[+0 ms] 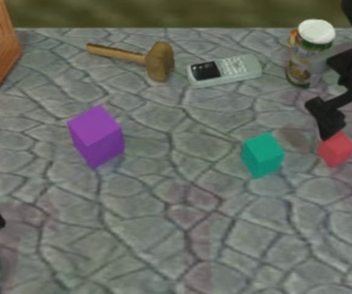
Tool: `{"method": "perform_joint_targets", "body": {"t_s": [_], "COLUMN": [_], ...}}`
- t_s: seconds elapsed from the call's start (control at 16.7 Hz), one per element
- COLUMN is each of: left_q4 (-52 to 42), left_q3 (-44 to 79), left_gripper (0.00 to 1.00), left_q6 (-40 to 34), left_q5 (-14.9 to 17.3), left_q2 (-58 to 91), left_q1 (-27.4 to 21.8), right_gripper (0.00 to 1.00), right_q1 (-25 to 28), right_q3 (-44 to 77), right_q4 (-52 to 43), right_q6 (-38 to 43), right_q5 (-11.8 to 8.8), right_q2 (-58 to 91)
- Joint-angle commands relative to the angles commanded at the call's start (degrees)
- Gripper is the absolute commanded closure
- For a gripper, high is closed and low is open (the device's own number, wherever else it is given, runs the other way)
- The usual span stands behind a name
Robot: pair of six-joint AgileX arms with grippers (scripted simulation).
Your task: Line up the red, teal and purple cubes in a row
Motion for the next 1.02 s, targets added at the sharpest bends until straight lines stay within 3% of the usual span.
{"method": "perform_joint_targets", "body": {"t_s": [0.24, 0.6, 0.9, 1.02], "left_q4": [0.0, 0.0, 0.0, 0.0], "left_q3": [0.0, 0.0, 0.0, 0.0], "left_gripper": [0.00, 0.00, 0.00, 0.00], "left_q6": [0.0, 0.0, 0.0, 0.0], "left_q5": [0.0, 0.0, 0.0, 0.0], "left_q2": [0.0, 0.0, 0.0, 0.0], "left_q1": [0.0, 0.0, 0.0, 0.0], "right_gripper": [0.00, 0.00, 0.00, 0.15], "right_q1": [-0.1, 0.1, 0.1, 0.1], "right_q3": [-1.8, -9.4, -10.4, -10.4], "right_q4": [2.4, 15.6, 17.1, 17.1], "right_q6": [-0.1, 0.1, 0.2, 0.2], "right_q5": [0.0, 0.1, 0.1, 0.1], "right_q2": [0.8, 5.9, 6.7, 6.7]}}
